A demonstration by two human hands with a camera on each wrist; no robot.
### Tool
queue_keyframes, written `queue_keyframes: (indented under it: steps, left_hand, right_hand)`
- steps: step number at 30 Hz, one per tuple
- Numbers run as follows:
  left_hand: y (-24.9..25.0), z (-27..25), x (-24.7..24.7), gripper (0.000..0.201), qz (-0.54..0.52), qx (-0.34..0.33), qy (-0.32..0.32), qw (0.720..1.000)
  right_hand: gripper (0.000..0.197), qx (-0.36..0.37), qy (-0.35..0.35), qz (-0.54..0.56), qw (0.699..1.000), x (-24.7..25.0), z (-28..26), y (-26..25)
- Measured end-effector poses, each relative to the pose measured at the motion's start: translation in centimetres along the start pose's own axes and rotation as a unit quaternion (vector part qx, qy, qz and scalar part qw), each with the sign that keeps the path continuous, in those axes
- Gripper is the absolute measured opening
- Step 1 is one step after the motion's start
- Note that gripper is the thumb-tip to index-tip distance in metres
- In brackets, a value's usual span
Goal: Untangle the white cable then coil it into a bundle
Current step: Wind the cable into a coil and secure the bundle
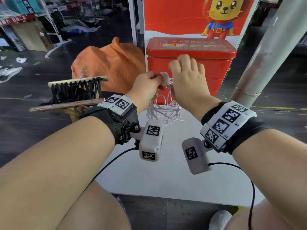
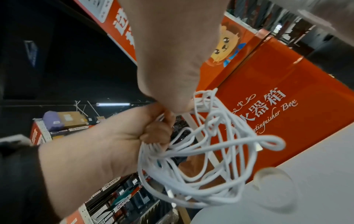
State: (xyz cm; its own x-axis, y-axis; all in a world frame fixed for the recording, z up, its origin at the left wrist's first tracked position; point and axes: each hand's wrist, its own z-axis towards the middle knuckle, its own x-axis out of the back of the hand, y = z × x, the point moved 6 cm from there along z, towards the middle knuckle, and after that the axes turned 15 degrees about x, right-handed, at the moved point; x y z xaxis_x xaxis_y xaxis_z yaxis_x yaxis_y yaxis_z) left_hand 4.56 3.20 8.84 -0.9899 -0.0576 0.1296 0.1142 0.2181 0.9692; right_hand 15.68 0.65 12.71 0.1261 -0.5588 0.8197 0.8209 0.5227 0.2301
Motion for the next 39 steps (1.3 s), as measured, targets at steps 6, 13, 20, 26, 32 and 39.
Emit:
queue_keyframes:
  steps: [6, 13, 20, 26, 32, 39]
  left_hand:
    - [0.0, -0.6, -1.1, 0.015, 0.016, 0.001, -0.005, 1.000]
    - [0.3, -1.2, -1.6, 0.014, 0.080, -0.053, -0.065, 0.993]
    - [0.4, -1.3, -2.4, 0.022, 0.180, -0.090, -0.055, 0.978]
    - [0.1, -1.5, -2.6, 0.027, 0.179, -0.068, -0.100, 0.976]
    - [-0.1, -1.7, -2.3, 0.024, 0.190, -0.088, -0.145, 0.967]
    - [0.9, -1.0, -0.4, 0.018, 0.331, -0.246, 0.064, 0.909]
  right_hand:
    - [0.066, 0.036, -0.068, 0.146, 0.986, -2.3, -0.3, -1.1]
    - [0.022, -0.024, -0.016, 0.372, 0.928, -2.8, -0.8, 2.0]
    - [0.024, -0.060, -0.144, 0.348, 0.924, -3.4, -2.0, 2.6]
    - [0.031, -0.099, -0.181, 0.431, 0.878, -3.5, -3.3, 2.6]
    - [0.028, -0.124, -0.212, 0.527, 0.814, -3.5, -3.7, 1.6]
    - [0.025, -0.247, -0.208, 0.424, 0.846, -4.4, -3.4, 2.5]
